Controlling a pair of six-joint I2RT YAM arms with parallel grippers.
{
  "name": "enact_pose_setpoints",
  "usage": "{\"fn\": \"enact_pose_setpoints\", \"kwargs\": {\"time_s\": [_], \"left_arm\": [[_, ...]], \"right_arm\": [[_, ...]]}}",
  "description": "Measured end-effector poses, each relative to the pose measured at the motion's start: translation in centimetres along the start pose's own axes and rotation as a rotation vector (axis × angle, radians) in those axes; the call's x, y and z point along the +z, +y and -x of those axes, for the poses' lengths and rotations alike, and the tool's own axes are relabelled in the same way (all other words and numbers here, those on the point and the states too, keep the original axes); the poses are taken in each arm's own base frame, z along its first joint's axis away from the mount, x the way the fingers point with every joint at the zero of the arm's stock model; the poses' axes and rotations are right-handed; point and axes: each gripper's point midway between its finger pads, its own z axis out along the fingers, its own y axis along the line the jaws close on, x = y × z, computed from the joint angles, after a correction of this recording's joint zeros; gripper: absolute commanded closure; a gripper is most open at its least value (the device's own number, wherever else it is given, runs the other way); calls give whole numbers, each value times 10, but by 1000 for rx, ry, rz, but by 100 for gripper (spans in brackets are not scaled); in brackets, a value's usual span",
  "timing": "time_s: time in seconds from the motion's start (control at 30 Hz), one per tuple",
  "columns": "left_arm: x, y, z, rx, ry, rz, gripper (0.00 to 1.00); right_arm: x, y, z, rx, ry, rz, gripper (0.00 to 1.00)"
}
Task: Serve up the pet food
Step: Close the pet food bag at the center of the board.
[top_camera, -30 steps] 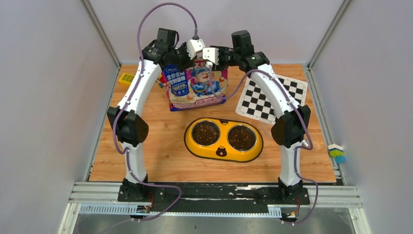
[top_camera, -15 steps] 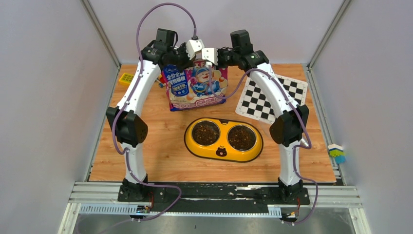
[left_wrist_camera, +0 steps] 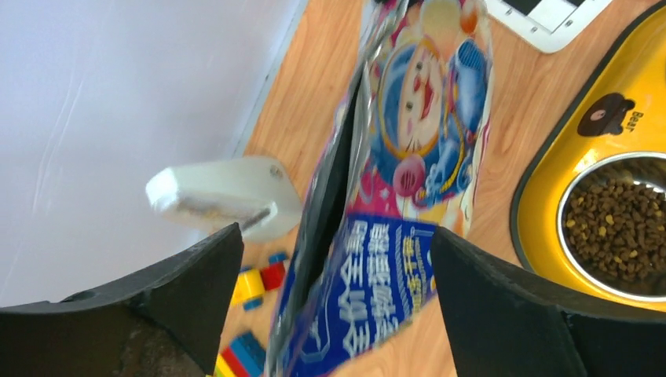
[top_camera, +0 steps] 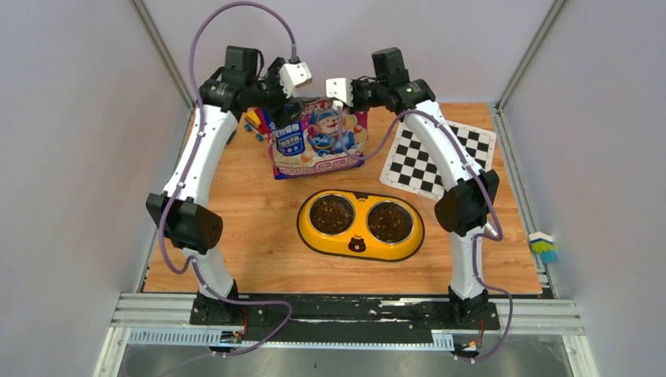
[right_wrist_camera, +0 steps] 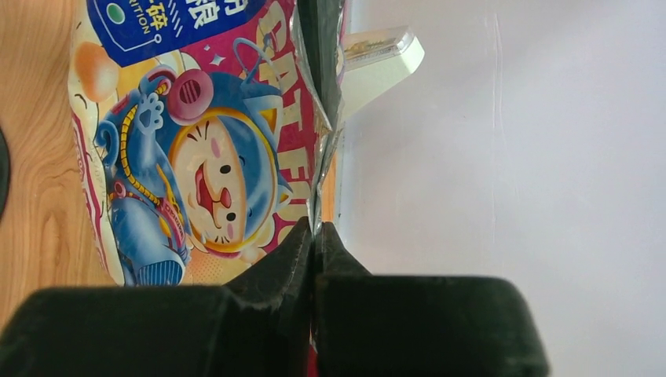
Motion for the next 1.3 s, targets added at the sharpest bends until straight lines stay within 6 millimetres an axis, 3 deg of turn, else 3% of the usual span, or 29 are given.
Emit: {"fn": "enact_pose_setpoints", "kwargs": {"time_s": [0.07,0.17,0.27,0.37,0.5,0.63,0.73,0.8,0.97,1.07,1.17,1.3], "left_arm": [[-18,4,-8,-21,14,51,0],[-41,17,-31,-95,48,158,0],[-59,26,-60,-214,72,255,0],[-69,20,-86,-334,73,291,0],[-71,-3,-108,-450,50,264,0],[-57,-22,-112,-510,-10,206,12],[-46,-30,-115,-549,-53,171,27],[-41,-34,-117,-568,-73,156,28],[-32,-31,-124,-563,-102,185,29],[-28,-31,-130,-567,-111,200,43],[-26,-26,-128,-561,-132,213,47],[-26,-15,-122,-526,-167,239,47]], "right_arm": [[0,-2,0,12,3,-10,99],[1,-3,-2,37,7,-26,63],[3,-4,1,68,-2,-36,34],[7,-2,11,89,-29,-34,27],[19,-1,36,77,-82,-36,18],[40,0,68,39,-136,-54,18],[58,0,80,19,-156,-65,18],[72,4,84,13,-163,-64,18],[91,6,69,24,-136,-80,18],[96,4,60,33,-119,-95,21],[95,-1,56,36,-111,-114,23],[93,-7,54,35,-112,-134,36]]}}
